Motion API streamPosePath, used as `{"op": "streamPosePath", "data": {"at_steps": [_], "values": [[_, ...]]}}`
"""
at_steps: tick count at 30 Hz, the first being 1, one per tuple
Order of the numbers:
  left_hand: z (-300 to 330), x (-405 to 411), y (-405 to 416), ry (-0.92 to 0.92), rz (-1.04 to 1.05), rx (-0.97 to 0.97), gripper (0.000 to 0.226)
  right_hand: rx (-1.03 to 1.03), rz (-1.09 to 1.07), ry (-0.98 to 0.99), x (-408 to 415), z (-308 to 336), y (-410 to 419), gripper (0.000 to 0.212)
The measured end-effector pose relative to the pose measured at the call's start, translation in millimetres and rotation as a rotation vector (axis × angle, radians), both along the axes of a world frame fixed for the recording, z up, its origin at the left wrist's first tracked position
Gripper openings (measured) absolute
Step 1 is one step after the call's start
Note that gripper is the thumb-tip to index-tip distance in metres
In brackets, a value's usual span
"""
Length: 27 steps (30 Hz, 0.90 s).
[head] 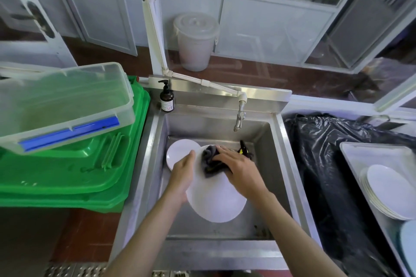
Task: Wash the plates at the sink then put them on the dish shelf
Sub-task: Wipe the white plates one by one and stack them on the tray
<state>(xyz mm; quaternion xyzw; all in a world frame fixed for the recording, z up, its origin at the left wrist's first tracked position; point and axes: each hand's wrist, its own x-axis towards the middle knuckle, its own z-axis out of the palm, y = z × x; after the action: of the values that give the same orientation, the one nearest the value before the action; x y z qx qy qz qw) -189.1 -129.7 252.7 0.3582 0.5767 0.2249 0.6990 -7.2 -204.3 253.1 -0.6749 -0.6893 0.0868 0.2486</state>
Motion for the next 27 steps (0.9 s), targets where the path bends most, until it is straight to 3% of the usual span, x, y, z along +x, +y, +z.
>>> {"op": "streamPosePath", "data": {"at_steps": [6, 11, 14, 20, 25, 27], "values": [[2, -5, 16, 0.003, 0.194, 0.028, 0.046, 0.071, -0.187, 0.008, -28, -21, -27, 0.063], [2, -10, 23, -0.035, 0.322, 0.027, 0.047, 0.079, -0.029, 0.118, -72, -14, -57, 0.047], [4, -11, 21, -0.034, 0.303, 0.043, 0.036, 0.091, -0.02, 0.139, -70, -9, -61, 0.049], [12, -2, -1, -0.012, 0.178, 0.021, 0.045, 0.045, -0.396, 0.149, -34, -11, -6, 0.068], [19, 17, -5, -0.127, 0.13, -0.059, 0.043, 0.06, -0.134, 0.174, -45, 1, 5, 0.049], [20, 23, 0, -0.181, 0.153, -0.125, 0.04, 0.042, -0.062, 0.235, -53, 5, -6, 0.054]]}}
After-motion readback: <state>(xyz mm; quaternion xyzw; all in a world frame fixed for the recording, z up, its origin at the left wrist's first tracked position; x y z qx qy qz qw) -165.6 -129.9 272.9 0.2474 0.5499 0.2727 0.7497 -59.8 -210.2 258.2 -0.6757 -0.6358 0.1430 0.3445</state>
